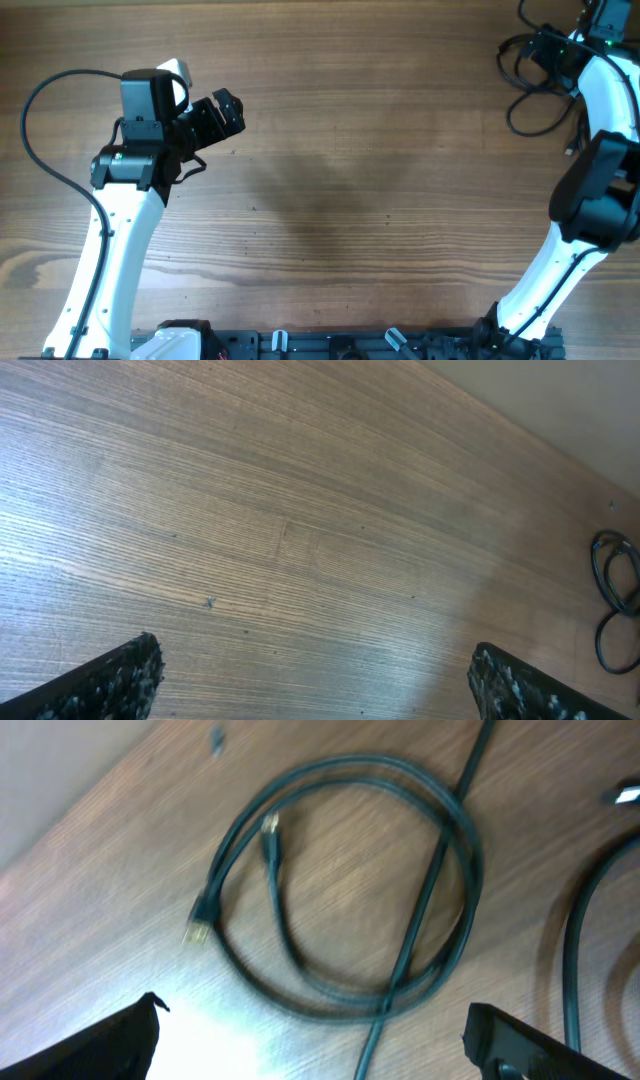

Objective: Untangle cables

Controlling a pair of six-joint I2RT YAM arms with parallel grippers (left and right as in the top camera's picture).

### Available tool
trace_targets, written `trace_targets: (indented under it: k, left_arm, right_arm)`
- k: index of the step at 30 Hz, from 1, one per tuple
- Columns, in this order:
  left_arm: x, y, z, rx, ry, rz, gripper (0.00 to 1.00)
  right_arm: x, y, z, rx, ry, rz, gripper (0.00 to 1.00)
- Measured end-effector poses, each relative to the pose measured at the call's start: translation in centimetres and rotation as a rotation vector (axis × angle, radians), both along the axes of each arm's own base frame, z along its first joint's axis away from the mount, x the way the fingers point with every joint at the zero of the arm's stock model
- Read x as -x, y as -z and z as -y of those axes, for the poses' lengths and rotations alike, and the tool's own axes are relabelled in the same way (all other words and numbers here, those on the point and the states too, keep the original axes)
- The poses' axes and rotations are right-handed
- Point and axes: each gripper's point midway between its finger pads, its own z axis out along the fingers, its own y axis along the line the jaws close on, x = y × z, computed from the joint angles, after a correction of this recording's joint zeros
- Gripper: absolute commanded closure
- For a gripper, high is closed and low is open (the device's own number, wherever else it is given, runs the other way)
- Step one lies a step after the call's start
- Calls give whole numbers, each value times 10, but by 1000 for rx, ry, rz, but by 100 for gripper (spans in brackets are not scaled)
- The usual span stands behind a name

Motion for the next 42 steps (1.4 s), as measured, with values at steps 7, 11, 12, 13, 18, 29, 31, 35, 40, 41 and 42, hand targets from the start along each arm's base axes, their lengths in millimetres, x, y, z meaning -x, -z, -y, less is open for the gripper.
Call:
trace_targets:
  k: [7,11,12,13,18,29,31,35,40,41,42]
  left_arm:
    - [1,3,0,-1,-1,-13,0]
    - [1,3,0,0,0,-13,0]
    - [1,3,0,0,0,-13,0]
    - [1,3,0,0,0,-14,0]
    - [1,3,0,-1,-1,-13,0]
    - [1,3,0,-1,-1,-13,0]
    - [1,3,0,-1,-1,-13,1]
    - [1,3,0,0,-1,-13,0]
    - [1,3,0,0,-1,-13,0]
    - [1,3,0,-1,-1,-13,0]
    - [1,3,0,-1,-2,-14,0]
  right_arm:
    - [57,-140,-65,-25,-277,113,0]
    - [103,-199,-139,-6,-507,164,0]
    - [114,-208,-160,-4,-564,168,0]
    - [124,-218,-179,4,-618,182,0]
    - [184,-265,-255,25,-833,273,0]
    - [205,-283,-254,-39,-701,289,0]
    - [203,-282,-250,-34,-666,281,0]
    - [201,-283,-237,17,-603,283,0]
    - [183,-323,-221,180,-547,576,0]
    - [184,-326,-219,204,-540,635,0]
    - [185,-327,-215,222,-528,682,0]
